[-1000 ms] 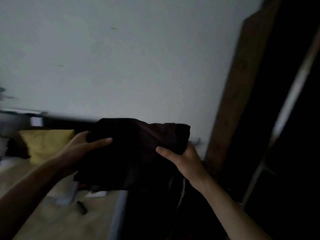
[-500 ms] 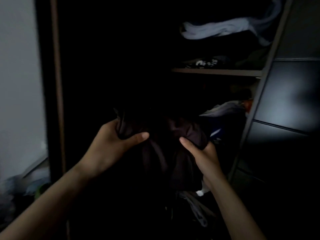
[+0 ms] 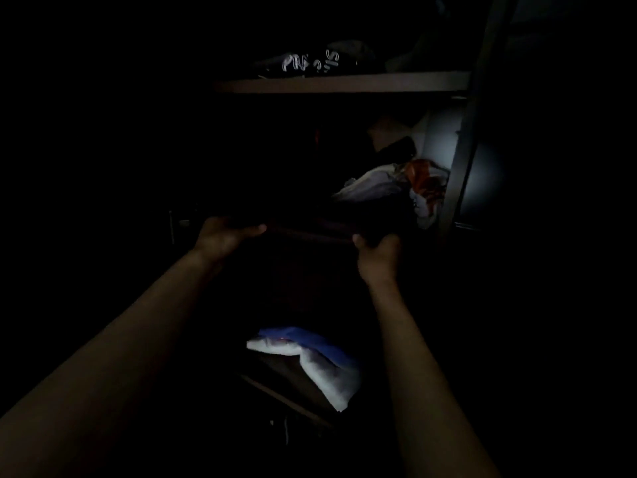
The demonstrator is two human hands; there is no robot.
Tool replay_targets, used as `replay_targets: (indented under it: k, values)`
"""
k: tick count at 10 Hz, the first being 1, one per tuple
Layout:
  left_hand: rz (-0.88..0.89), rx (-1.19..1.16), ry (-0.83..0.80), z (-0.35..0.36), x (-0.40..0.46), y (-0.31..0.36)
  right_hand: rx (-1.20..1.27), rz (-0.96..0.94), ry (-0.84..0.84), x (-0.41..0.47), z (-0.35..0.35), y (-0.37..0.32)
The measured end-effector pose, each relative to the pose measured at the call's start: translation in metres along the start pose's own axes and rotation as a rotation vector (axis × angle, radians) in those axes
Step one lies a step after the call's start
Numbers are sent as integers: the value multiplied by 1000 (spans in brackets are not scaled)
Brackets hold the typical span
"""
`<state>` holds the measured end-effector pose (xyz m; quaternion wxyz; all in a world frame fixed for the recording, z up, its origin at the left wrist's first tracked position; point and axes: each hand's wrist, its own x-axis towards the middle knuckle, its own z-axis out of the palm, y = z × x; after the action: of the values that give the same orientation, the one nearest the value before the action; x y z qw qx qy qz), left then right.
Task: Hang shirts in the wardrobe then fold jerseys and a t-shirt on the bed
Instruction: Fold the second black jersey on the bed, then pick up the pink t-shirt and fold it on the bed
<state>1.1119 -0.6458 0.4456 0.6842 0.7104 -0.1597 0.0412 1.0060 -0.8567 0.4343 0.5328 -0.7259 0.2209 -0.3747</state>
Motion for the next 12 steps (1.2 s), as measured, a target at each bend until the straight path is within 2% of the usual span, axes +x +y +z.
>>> replay_targets:
  k: [1,2,3,4,5,6,7,8,9,10,11,12]
  values:
    - [8,144,-126,27,49,-9,-237,16,4,23,15,12]
    - [-8,403,-209,35,86,-58,-343,32,-131,27,30,34]
    - [2,558,-268,53,65,-77,-434,-106,-169,25,39,45]
    - [246,719,-347,80,39,-100,-621,-121,-360,8,51,63]
    - [-27,665,-25,105,24,-113,-824,-171,-395,-3,56,105]
    - [-127,558,-216,83,6,-126,-868,-203,-440,-13,54,103]
    - [22,536,-243,42,-33,-117,-734,-316,-577,-43,53,85]
    - [87,522,-92,8,-86,-103,-540,-334,-935,-86,44,83]
    - [33,529,26,-32,-159,-95,-504,-377,-1190,-137,38,85]
    - [-59,600,95,-73,-247,-89,-528,-476,-1366,-201,47,83]
    - [-114,725,127,-118,-340,-80,-566,-568,-1601,-294,65,76]
    - [-199,838,249,-169,-438,-63,-579,-723,-1780,-411,81,63]
